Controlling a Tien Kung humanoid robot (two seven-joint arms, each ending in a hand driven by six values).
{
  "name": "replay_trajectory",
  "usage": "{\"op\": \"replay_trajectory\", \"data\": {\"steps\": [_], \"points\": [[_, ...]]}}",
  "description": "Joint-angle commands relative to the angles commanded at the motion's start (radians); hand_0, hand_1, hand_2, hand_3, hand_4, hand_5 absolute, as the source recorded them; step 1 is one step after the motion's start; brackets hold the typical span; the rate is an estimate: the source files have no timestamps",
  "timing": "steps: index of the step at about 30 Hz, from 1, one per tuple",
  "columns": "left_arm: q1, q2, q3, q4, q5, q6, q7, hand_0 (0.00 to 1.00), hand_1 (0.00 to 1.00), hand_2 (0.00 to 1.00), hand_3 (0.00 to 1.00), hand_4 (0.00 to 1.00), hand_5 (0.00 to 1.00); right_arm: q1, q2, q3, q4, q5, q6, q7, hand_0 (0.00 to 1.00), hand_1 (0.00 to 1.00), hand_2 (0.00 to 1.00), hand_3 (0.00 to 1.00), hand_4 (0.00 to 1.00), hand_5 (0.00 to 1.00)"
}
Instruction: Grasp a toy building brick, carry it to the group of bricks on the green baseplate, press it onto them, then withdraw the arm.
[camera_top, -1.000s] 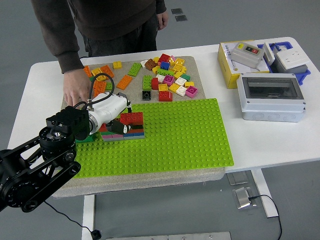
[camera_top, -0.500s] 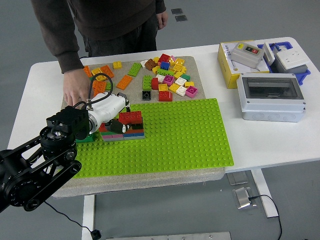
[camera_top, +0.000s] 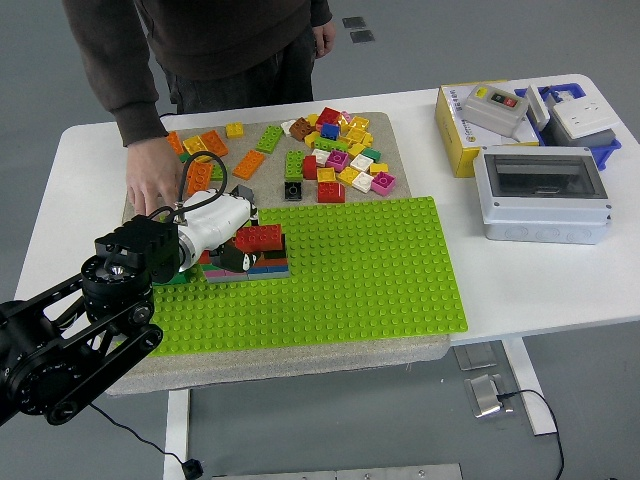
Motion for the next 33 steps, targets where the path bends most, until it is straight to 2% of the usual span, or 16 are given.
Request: {"op": "replay_trajectory", "data": {"steps": [21,33], "points": [[-0.003,-0.014,-0.010,0.009,0.001,0.000,0.001,0.952,0.910,0.880,0.581,0.610,0.278,0.000,0.000,0.000,0.000,-0.003,0.000,0.000,0.633,0.599,0.691,0.778,0.651,0.998],[-0.003,-0.010,-0.011,0.006,-0.011,-0.010,0.006,0.952,0.910,0.880,0.584,0.612,0.280,-0.003,0.000,0.006,0.000,-0.007,-0.002,0.003,0.633,0.599,0.690,0.778,0.651,0.998]]}}
